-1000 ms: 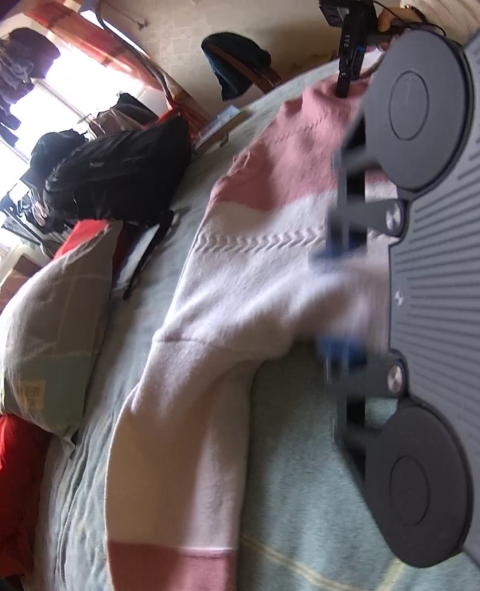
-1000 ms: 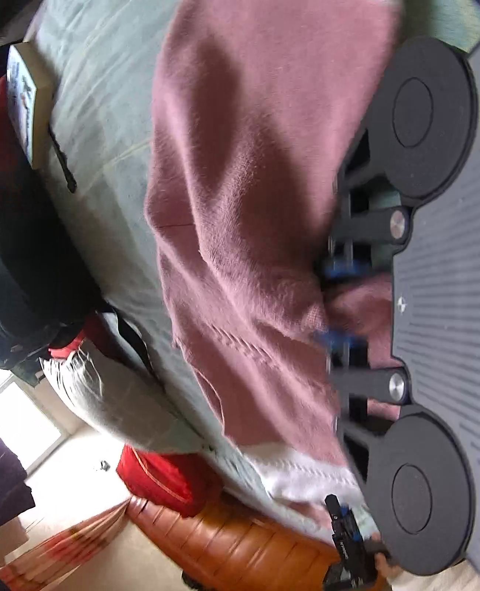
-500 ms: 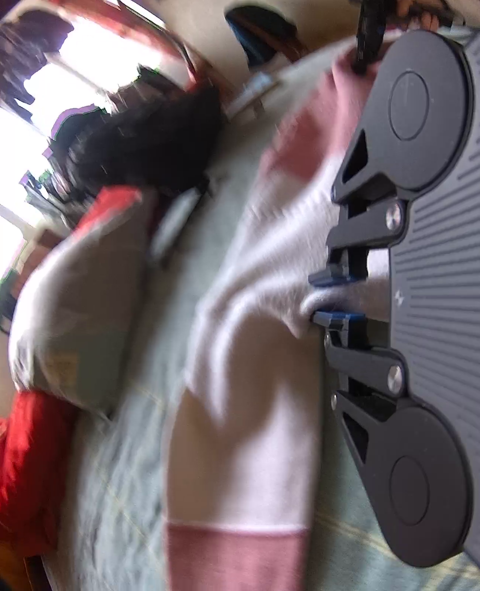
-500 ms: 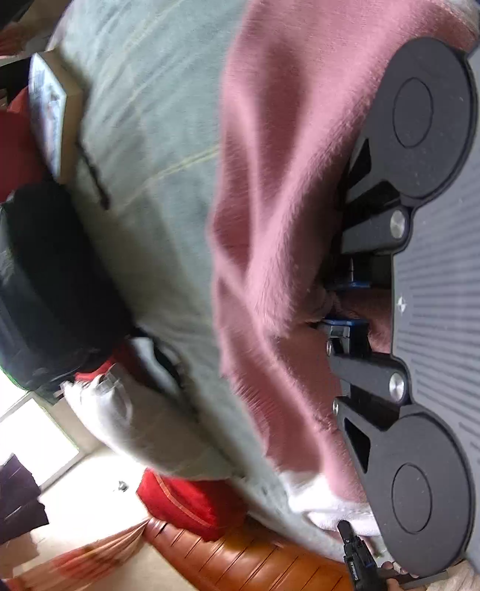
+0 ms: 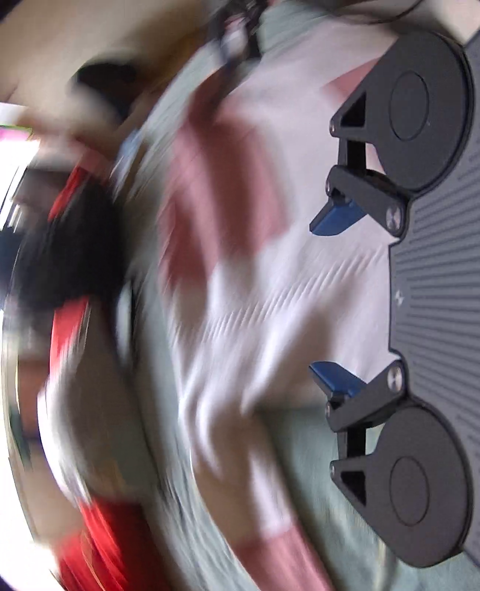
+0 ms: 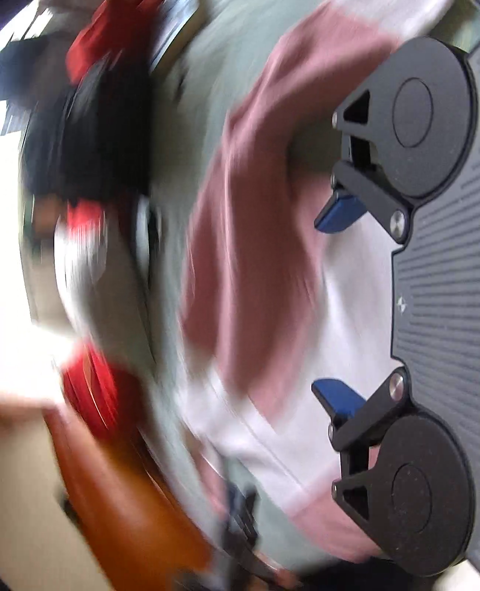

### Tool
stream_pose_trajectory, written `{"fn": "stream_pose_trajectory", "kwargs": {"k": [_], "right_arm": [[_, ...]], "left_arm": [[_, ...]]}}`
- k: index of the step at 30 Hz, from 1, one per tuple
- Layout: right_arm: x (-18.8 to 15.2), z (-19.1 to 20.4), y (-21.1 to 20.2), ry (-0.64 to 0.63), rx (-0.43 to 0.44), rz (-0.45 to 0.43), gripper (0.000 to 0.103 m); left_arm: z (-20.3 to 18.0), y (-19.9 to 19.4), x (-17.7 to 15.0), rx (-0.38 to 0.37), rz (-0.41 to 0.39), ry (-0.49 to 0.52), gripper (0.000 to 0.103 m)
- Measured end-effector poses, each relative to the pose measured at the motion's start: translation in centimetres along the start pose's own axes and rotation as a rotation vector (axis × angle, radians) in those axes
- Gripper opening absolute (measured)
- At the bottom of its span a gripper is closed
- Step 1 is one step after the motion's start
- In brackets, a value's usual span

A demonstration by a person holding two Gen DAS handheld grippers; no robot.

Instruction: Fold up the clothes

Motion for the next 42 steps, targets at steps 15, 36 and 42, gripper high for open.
{"fn": "stream_pose_trajectory", "kwargs": {"k": [15,36,42], "right_arm": [[-8.7,1.3,-3.3,-0.141,-0.133,0.088,0.103],[-8.1,4.4,-0.5,-0.059,-0.148,0.039,0.103],[-8.7,3.9,-1.1,-0.04,-0.143,0.03,0.103]], "left_arm": [[-4.0,-6.6,-9.8,0.1,0.137,0.067,0.086],[-1.1,1.8,-4.2,0.049,0.064,-0.183,0.088],[-2.0,0.0,-3.4,0.155,0.115,-0.167,0.088]]}}
Point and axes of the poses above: each gripper's, at about its wrist camera, not at the fingertips, and y roughly the way its jaws point, z to its left, x to its top, the point moved 3 cm from there along y, roughly the way its jaws point, and after that the axes turned 3 degrees about -z, right-handed, at the moved point
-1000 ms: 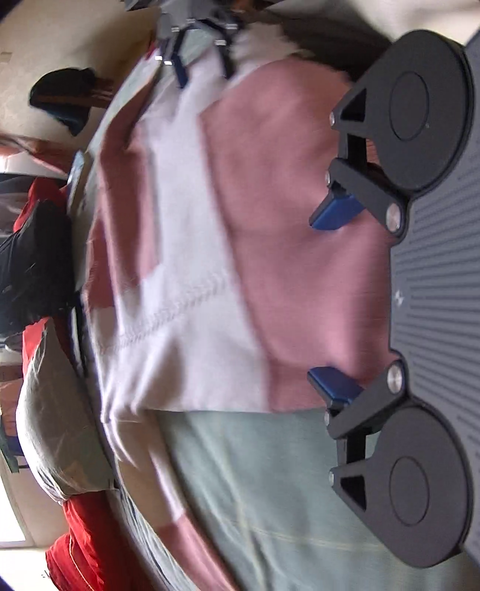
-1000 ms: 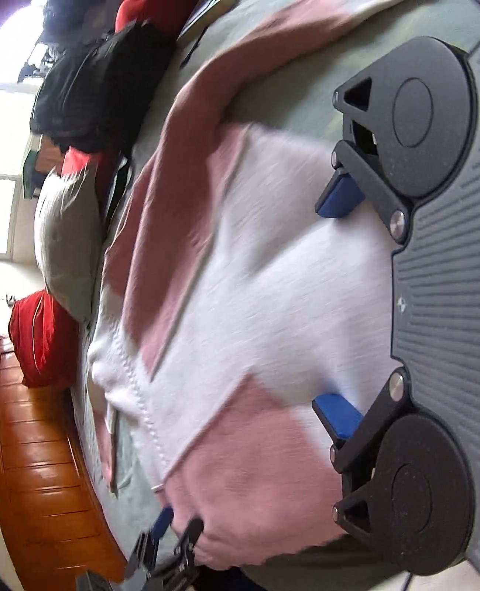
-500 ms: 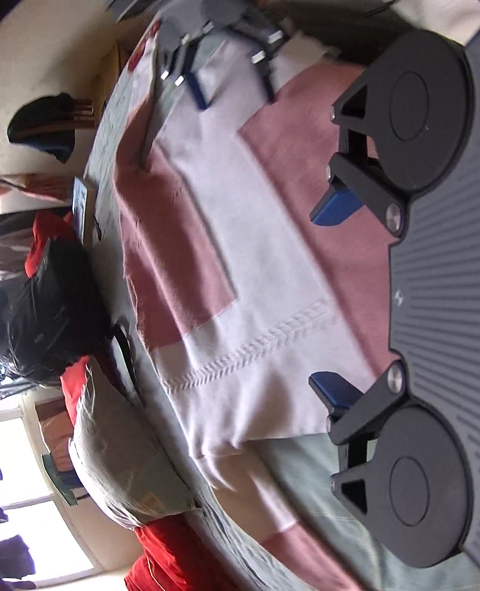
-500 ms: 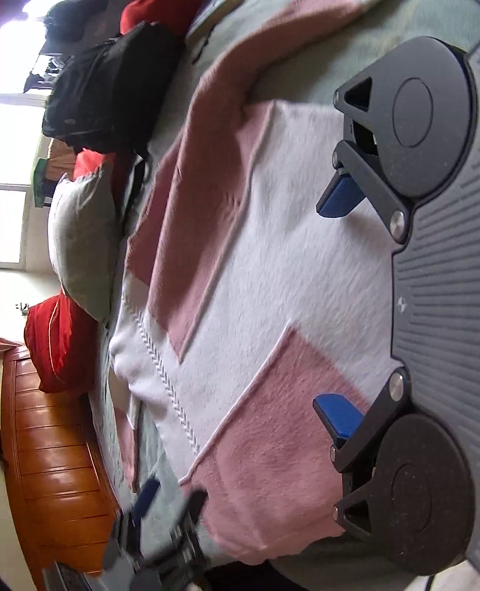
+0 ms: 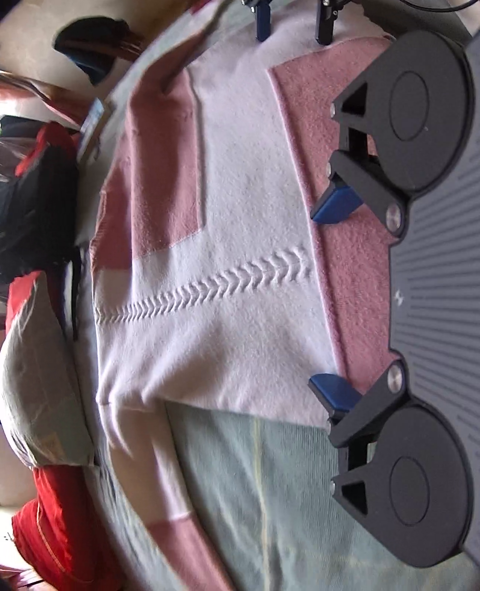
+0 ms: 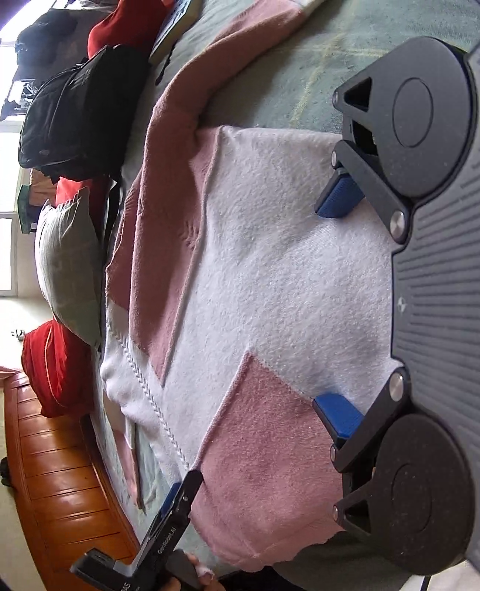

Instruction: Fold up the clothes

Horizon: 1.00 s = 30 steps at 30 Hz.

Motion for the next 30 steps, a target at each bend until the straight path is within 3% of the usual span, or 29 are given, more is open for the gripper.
{"fn": "stream_pose_trajectory", "kwargs": {"k": [3,5,9,12,15,19,22,30], "right_arm": [[-0.1,0.2,0.1,0.007,-0.012,-0.006,0.103],[-0.2,0.2,0.1,0.012,-0.017,-0.007,0.103],[0.0,0.2,0.2,0.026,-0.027,0.005,0.103],[0.4,0.2,0.3,0.052,-0.044,0.018,0.103],[0.8,0.3,0.3,0.067,-0.07,0.041,0.103],[2.1,0.0,0.3,0.097,-0.122,0.092,0.103],[4.9,-1.2,1.0,0.16,-0.162,0.101,0.103],[17.0,-5.4,6.0,0.234,-0.323,0.06,0.103]], "left_arm": [[-1.4,-1.0,2.9,-0.076,-0.057,-0.013,0.089],[-2.4,-0.5,5.6,-0.088,-0.082,-0.012,0.092],[-3.0,3.8,9.6,-0.111,-0.073,-0.021,0.093],[-2.2,8.0,10.6,-0.082,-0.07,-0.037,0.093],[-0.2,11.7,9.8,-0.04,-0.018,-0.097,0.093],[0.8,11.4,9.9,-0.014,-0.058,-0.076,0.094],[1.4,10.8,10.9,0.011,-0.088,-0.098,0.095],[-0.4,11.3,9.6,-0.04,-0.062,0.061,0.097]]}}
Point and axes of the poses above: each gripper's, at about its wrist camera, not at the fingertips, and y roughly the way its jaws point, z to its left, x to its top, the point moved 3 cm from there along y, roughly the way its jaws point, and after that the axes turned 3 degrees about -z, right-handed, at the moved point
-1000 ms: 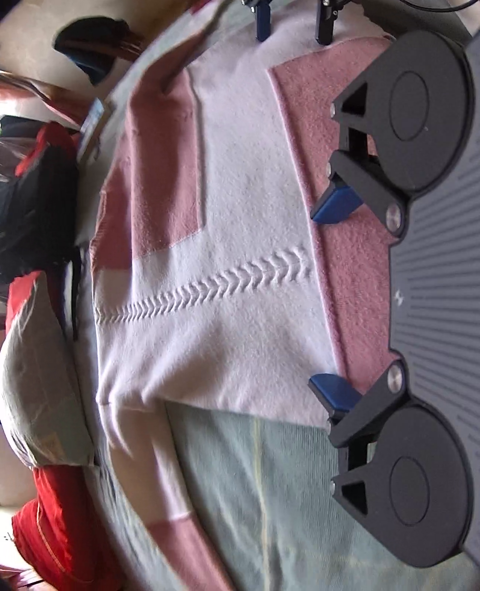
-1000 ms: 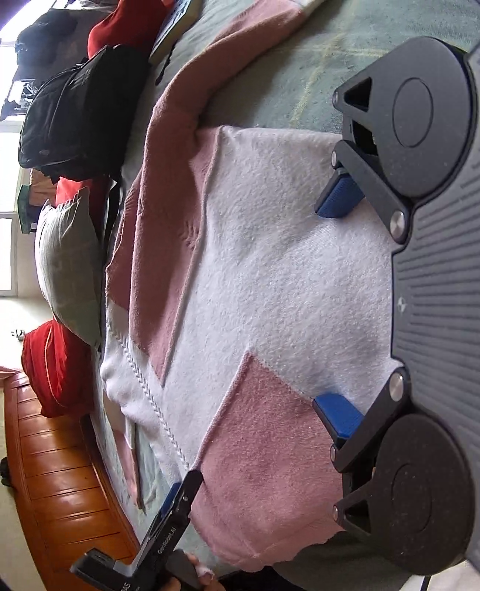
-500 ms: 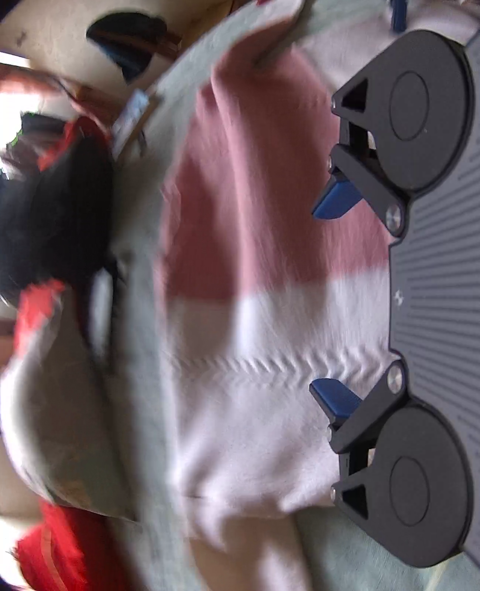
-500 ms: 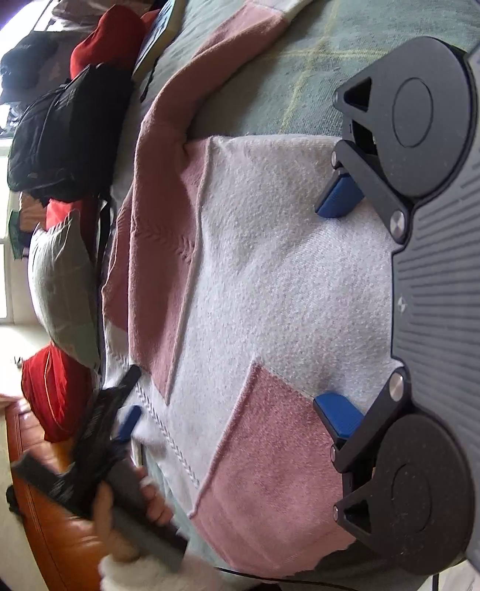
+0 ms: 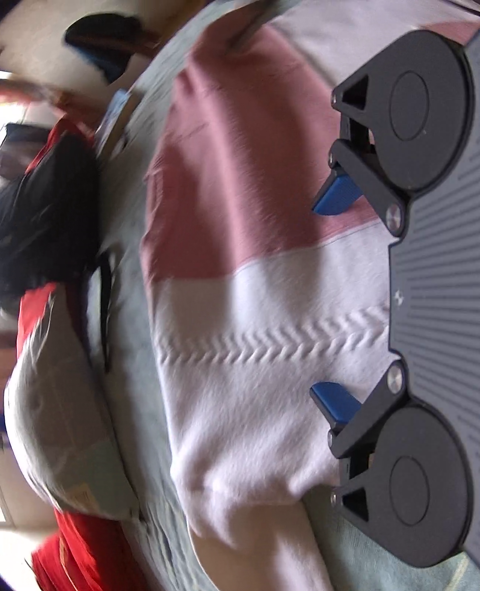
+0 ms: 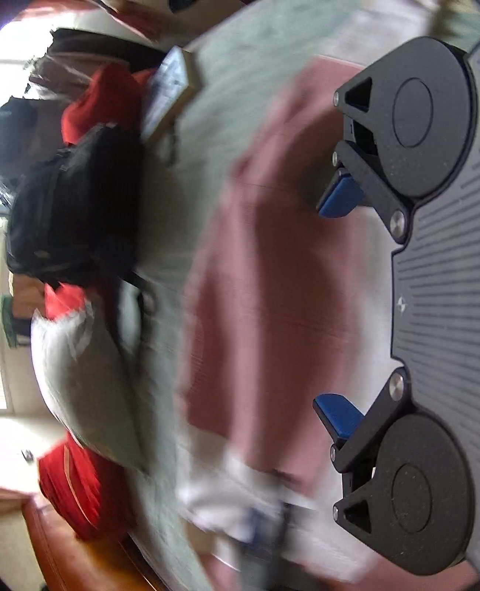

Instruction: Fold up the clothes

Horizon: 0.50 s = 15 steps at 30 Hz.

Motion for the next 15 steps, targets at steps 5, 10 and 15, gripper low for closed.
{"fn": "stream_pose_trajectory", "kwargs": {"k": [5,10,15], "right_arm": [[5.0,-0.8,7.5,0.1,0.008,0.131,0.103],[4.8,-1.9,13.1,0.188,0.04,0.266,0.103],[4.6,-1.4,17.0,0.138,-0.011,0.245,0.103]], "left_arm": [[1.0,-0.9,-0.4,-0.022,-0.052,-0.027,0.097],[2.7,-3.2,0.2,0.015,-0.13,-0.069,0.097],[3.4,-3.8,0.4,0.013,-0.16,-0.096,0.099]]}}
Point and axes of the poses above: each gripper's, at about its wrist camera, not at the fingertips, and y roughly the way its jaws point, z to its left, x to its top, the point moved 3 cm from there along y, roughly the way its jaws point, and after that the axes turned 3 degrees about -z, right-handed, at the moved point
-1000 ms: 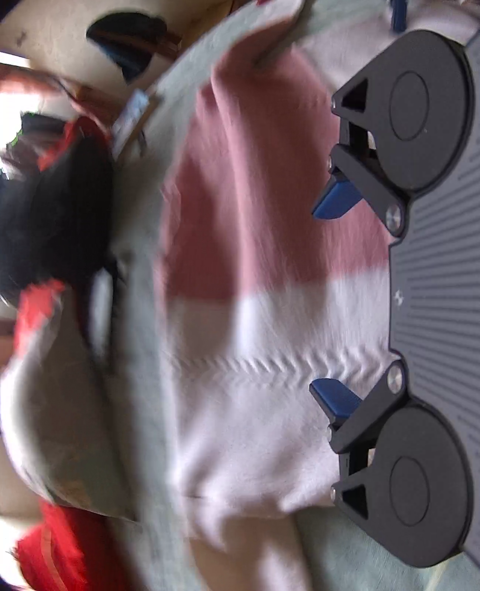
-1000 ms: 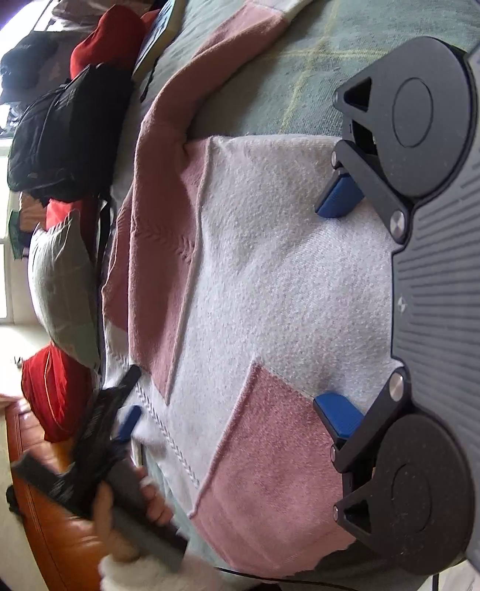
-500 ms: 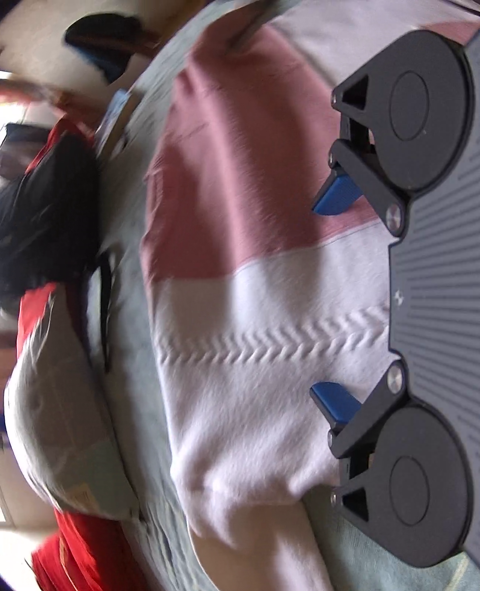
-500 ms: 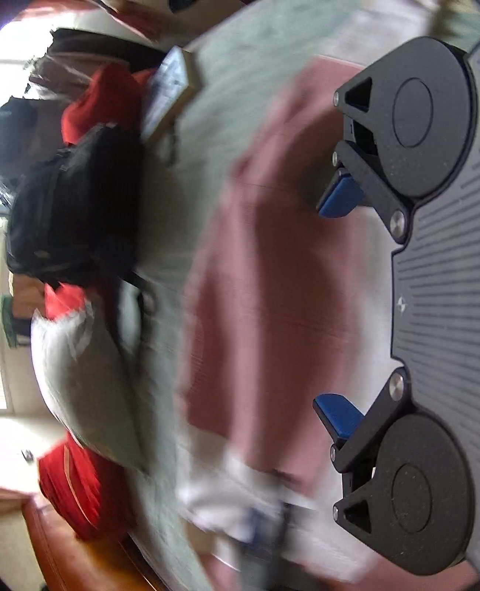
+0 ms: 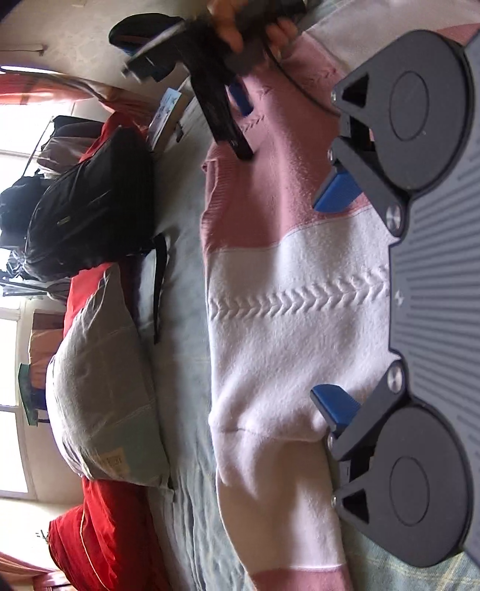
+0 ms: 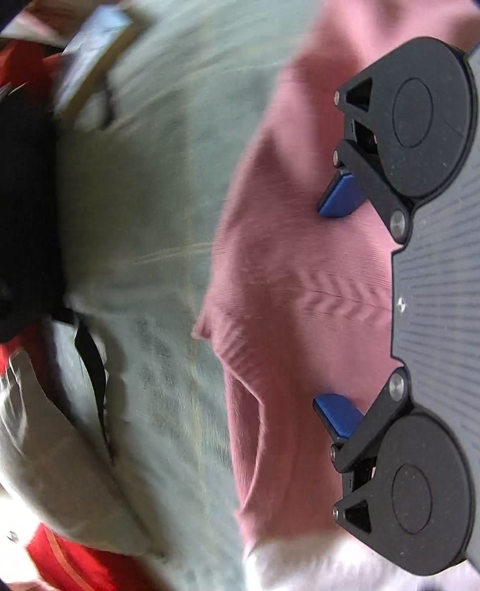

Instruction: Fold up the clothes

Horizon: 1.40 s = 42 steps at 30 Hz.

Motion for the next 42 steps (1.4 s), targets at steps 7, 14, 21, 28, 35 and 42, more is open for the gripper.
{"fn": "stream_pose_trajectory", "kwargs": {"k": [7,14,21,28,35,42], "right_arm": [[1.9,0.5,0.7,-0.069,-0.015,-0.039,0.103],[5.2,0.2,-1.2,0.032,0.021,-0.024,0.103],[8.1,4.7,4.2,0.015,0.054,0.088,0.103],[5.2,8.5,3.0,-0.177,0.079,0.111,0.103],[-0.7,9.0,-2.5,-0.242,0.109,0.03,0.103],[-6.5,10.7,-4.7,-0.377,0.116,-0.008,0.103]], "left_arm": [[0.3,0.4,-0.1,0.009,-0.001,-0.013,0.099],[0.1,0.4,-0.3,0.015,-0.006,-0.012,0.099],[0.8,0.1,0.0,0.033,-0.019,-0.033,0.099],[2.4,-0.4,0.4,0.076,-0.042,-0.087,0.099],[2.3,-0.9,0.6,0.066,-0.063,-0.083,0.099],[1.9,-0.5,0.5,0.058,-0.055,-0.07,0.099]]}}
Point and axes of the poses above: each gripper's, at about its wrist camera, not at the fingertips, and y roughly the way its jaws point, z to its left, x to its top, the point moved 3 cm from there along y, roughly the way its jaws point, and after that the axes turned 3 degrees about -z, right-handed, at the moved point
